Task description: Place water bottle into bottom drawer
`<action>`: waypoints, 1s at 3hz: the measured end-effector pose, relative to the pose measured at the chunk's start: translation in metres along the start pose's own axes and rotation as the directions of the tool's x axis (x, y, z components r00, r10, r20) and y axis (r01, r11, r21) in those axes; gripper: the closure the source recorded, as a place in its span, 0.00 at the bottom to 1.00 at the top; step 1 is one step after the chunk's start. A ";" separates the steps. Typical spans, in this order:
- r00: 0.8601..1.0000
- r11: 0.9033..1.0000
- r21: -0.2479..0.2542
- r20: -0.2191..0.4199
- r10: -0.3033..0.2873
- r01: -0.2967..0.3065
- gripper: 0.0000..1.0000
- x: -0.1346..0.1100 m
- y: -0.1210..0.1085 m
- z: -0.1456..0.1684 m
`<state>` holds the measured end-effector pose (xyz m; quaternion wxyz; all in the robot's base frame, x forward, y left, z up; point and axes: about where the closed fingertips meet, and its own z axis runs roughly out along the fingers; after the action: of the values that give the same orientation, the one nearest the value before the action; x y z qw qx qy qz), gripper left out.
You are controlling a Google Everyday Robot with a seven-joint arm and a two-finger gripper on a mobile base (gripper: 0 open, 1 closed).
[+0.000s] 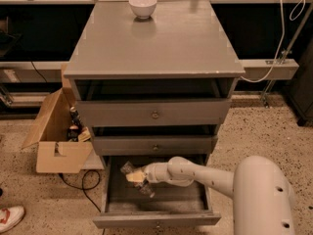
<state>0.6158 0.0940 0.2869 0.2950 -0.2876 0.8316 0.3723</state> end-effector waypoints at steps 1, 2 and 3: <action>1.000 1.000 0.000 0.000 0.000 0.000 0.50 0.000 0.000 0.000; 1.000 1.000 0.000 0.000 0.000 0.000 0.19 0.000 0.000 0.000; 1.000 1.000 0.000 0.000 0.000 0.000 0.00 0.000 0.000 0.000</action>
Offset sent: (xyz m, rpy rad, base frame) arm 0.0000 0.0000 0.0000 0.0000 0.0000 0.0000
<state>0.6157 0.0940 0.2868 0.2951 -0.2875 0.8316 0.3725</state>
